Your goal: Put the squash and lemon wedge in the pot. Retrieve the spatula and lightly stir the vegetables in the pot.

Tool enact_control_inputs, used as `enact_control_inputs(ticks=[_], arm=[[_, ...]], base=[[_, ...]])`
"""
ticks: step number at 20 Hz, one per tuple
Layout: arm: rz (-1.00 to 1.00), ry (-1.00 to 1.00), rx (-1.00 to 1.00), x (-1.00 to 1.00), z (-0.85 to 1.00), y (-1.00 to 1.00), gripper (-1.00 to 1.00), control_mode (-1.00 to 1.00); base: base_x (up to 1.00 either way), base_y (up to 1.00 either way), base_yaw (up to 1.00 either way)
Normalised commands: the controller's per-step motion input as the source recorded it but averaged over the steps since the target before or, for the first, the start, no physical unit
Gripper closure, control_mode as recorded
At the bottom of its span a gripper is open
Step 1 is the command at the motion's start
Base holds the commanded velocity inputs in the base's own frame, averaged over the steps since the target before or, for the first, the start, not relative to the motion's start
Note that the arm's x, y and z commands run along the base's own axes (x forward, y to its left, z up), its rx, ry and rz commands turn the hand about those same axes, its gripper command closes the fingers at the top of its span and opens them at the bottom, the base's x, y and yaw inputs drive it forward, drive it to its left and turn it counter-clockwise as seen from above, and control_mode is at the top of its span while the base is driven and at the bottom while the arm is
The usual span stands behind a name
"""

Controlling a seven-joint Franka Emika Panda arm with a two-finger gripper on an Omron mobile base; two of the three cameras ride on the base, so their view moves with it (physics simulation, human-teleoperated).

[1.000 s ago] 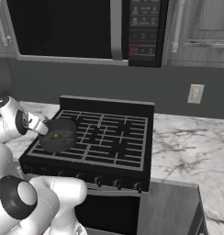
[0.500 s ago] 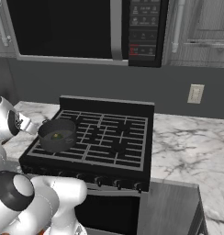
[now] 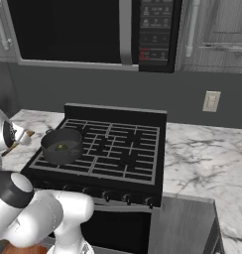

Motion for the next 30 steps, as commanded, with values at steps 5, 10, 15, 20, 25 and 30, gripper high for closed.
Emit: enact_control_inputs(ticks=[5, 10, 15, 20, 25, 30], arm=[[0.00, 0.00, 0.00, 0.26, -0.16, 0.58, -1.00, -1.00], [0.00, 0.05, 0.00, 0.22, -0.24, 0.50, -1.00, -1.00], [0.00, 0.04, 0.03, 0.22, -0.23, 0.44, -1.00, -1.00], [0.00, 0.07, 0.01, 0.10, -0.30, 0.39, -1.00, -1.00], [0.00, 0.09, 0.00, 0.12, -0.37, 0.28, -1.00, -1.00], [0.00, 0.05, 0.00, 0.11, -0.25, 0.24, -1.00, -1.00]], base=[[0.00, 0.00, 0.00], [0.00, 0.00, 0.00], [0.00, 0.00, 0.00], [0.00, 0.00, 0.00], [0.00, 0.00, 0.00], [0.00, 0.00, 0.00]])
